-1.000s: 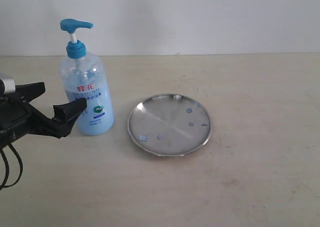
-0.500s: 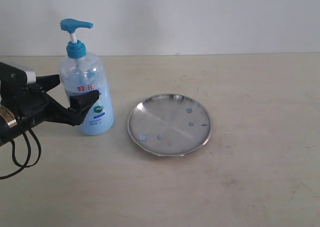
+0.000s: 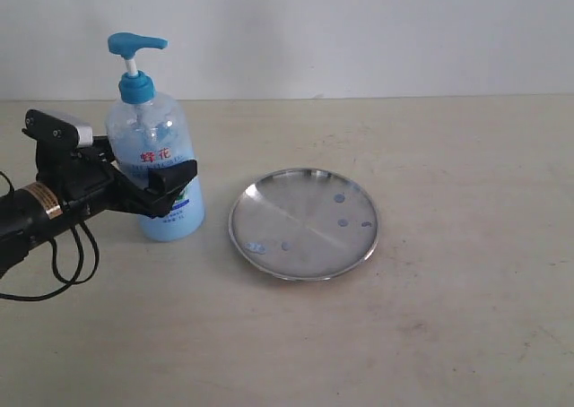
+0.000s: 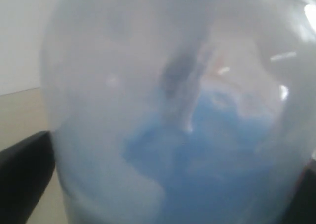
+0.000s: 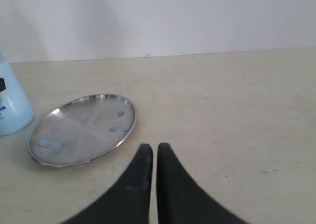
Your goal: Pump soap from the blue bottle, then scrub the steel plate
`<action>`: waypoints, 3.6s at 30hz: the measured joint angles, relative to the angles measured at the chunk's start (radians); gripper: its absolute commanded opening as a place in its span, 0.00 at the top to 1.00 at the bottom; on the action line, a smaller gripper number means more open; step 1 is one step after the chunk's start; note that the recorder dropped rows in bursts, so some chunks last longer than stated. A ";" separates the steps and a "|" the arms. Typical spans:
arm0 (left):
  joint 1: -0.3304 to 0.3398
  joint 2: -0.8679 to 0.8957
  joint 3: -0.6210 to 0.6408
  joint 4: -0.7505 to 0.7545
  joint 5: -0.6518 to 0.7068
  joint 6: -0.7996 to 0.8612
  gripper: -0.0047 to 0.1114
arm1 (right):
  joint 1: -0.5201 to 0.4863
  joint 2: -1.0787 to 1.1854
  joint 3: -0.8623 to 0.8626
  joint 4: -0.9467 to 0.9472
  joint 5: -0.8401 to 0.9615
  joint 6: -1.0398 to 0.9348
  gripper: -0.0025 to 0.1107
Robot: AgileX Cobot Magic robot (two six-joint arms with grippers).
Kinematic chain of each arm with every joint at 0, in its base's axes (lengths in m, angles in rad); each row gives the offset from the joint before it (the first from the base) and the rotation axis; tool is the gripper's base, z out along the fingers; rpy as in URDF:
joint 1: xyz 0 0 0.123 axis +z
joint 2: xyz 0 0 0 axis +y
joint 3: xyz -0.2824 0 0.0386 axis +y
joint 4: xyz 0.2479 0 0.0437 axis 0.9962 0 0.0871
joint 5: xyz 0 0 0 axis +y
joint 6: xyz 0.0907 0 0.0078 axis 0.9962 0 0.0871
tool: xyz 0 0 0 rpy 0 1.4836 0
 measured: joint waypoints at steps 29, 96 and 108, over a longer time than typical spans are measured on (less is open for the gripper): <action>0.002 0.014 -0.061 0.082 0.018 0.002 0.93 | 0.000 0.000 0.000 0.069 -0.218 0.353 0.97; -0.088 -0.045 -0.159 0.191 0.280 0.049 0.93 | 0.427 1.812 -1.328 -0.364 -0.463 0.011 0.97; -0.088 -0.045 -0.159 0.191 0.281 0.050 0.93 | 0.429 1.812 -1.342 -0.352 -0.388 0.034 0.97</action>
